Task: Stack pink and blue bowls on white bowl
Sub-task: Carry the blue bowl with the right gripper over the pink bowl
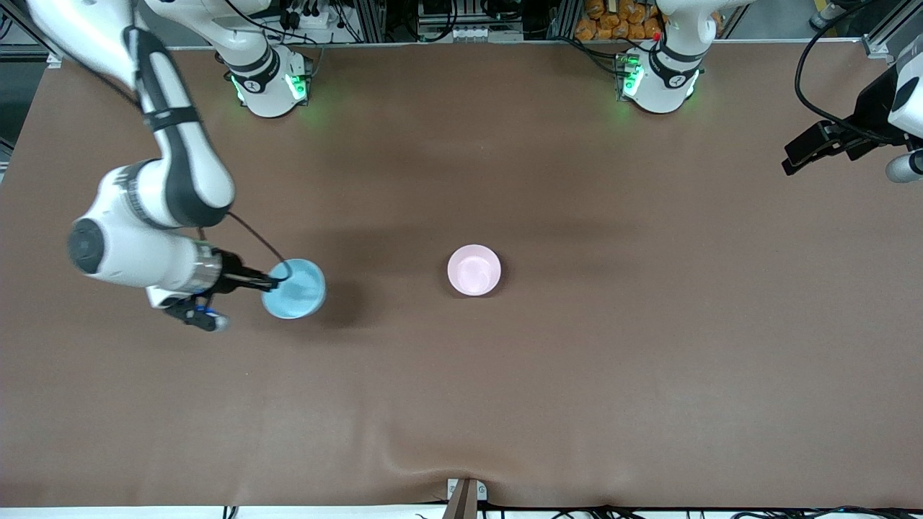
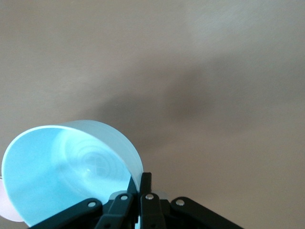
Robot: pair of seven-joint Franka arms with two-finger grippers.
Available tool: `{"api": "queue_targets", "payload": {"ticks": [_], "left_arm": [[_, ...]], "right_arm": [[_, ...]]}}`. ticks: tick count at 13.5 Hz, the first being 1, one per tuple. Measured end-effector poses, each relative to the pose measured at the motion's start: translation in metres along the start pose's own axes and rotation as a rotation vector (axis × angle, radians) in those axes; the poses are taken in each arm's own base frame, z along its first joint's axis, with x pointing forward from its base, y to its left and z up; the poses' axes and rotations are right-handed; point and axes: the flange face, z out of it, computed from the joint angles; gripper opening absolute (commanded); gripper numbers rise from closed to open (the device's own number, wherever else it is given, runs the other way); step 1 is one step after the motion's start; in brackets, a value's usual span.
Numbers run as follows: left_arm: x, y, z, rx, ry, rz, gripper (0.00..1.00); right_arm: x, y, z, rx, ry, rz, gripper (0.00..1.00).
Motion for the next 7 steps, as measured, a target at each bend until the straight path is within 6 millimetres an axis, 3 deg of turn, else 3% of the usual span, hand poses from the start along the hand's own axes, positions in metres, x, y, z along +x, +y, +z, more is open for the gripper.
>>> {"api": "queue_targets", "payload": {"ticks": [7], "left_arm": [[0.001, 0.0, 0.001, 0.0, -0.002, 0.0, 1.0]], "right_arm": [[-0.058, -0.1, 0.001, 0.046, -0.01, 0.13, 0.0]]}}
